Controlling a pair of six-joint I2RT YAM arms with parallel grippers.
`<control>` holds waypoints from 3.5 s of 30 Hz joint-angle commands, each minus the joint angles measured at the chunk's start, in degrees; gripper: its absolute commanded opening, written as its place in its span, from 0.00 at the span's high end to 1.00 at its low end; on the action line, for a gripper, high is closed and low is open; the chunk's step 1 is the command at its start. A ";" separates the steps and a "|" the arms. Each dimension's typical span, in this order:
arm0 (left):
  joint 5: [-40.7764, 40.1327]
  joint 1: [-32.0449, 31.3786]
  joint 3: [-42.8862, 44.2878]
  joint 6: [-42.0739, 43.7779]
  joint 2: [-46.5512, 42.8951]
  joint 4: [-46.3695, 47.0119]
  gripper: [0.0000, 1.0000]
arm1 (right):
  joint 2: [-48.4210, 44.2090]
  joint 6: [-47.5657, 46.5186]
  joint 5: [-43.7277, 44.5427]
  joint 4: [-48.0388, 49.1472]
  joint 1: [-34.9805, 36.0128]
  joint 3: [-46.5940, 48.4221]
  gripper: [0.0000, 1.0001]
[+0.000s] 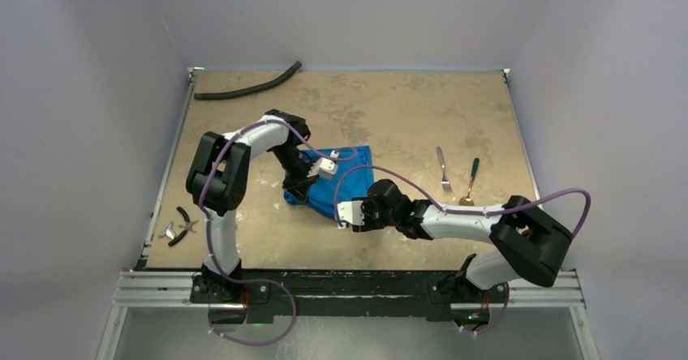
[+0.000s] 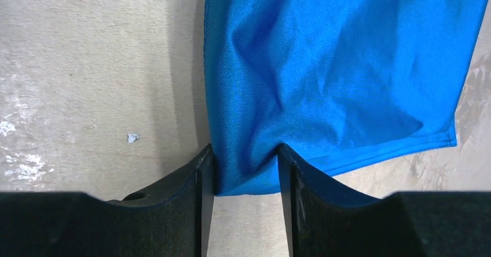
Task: Fold the napkin into a case and place the utensils inside
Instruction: Pick up the lower triangle-folded napkin from the center of the board, then fold the lower triangle-folded napkin at the center of the board.
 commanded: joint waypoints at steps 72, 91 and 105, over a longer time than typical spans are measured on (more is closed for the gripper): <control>0.13 8.76 28.40 -13.61 12.31 -3.74 0.57 | 31.09 0.65 -66.41 -33.09 -28.80 35.23 1.00; 0.01 1.75 28.04 -35.82 13.96 32.05 0.29 | 36.56 5.10 -66.25 -35.37 -29.66 40.58 1.00; -0.69 -0.29 23.74 -26.33 15.11 27.93 0.49 | 30.13 23.90 -53.89 -10.64 -29.57 34.08 1.00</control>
